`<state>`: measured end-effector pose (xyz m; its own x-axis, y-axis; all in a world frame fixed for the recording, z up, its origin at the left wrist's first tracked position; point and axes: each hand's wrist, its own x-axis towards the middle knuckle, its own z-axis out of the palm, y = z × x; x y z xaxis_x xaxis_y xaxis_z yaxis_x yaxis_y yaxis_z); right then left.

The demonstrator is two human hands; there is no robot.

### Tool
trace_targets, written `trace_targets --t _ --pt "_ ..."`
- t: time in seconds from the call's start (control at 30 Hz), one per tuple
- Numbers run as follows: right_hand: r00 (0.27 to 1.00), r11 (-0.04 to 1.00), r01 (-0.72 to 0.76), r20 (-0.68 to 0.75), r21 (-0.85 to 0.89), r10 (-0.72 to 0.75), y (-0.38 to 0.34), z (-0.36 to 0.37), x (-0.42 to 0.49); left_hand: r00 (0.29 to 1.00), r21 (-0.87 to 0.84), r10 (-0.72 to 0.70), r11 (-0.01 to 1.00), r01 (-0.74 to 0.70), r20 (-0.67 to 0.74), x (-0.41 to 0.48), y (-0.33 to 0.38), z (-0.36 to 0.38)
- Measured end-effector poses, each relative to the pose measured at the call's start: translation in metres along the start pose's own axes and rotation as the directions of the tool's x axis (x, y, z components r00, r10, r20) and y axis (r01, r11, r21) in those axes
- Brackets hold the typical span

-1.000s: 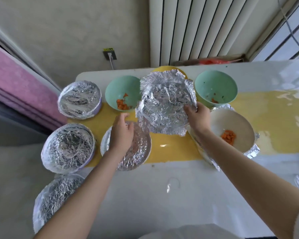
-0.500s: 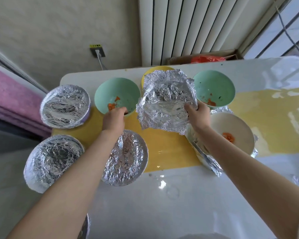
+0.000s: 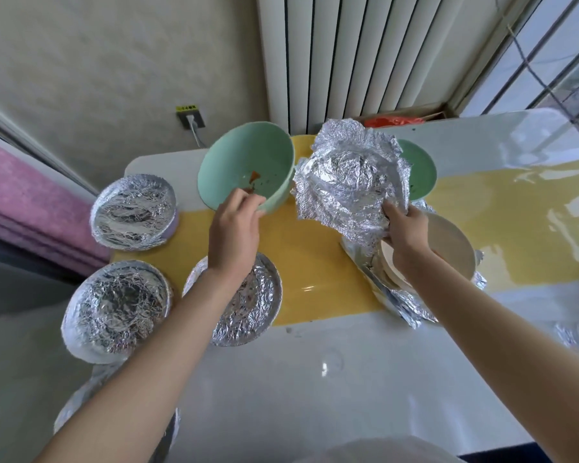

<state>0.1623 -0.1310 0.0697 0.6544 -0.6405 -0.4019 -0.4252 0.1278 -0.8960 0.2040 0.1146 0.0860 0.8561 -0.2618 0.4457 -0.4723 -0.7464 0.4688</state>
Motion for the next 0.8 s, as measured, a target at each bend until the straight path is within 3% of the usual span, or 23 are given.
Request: trace_targets --t 0.13,0.53,0.8 --pt "0.998 0.996 -0.061 -0.008 0.062 0.061 0.004 -0.025 -0.012 0.996 -0.071 0.073 0.995 -0.077 -0.048 -0.031 0.028 -0.004" --pt "0.978 0.981 -0.185 -0.086 0.065 0.190 0.036 -0.097 -0.038 0.980 -0.157 0.199 0.969 -0.192 0.028 -0.114 0.081 0.013" --pt "0.979 0.982 -0.181 -0.083 0.048 0.185 0.049 -0.132 -0.050 0.930 -0.130 0.236 0.970 -0.207 0.281 -0.180 0.108 0.039"
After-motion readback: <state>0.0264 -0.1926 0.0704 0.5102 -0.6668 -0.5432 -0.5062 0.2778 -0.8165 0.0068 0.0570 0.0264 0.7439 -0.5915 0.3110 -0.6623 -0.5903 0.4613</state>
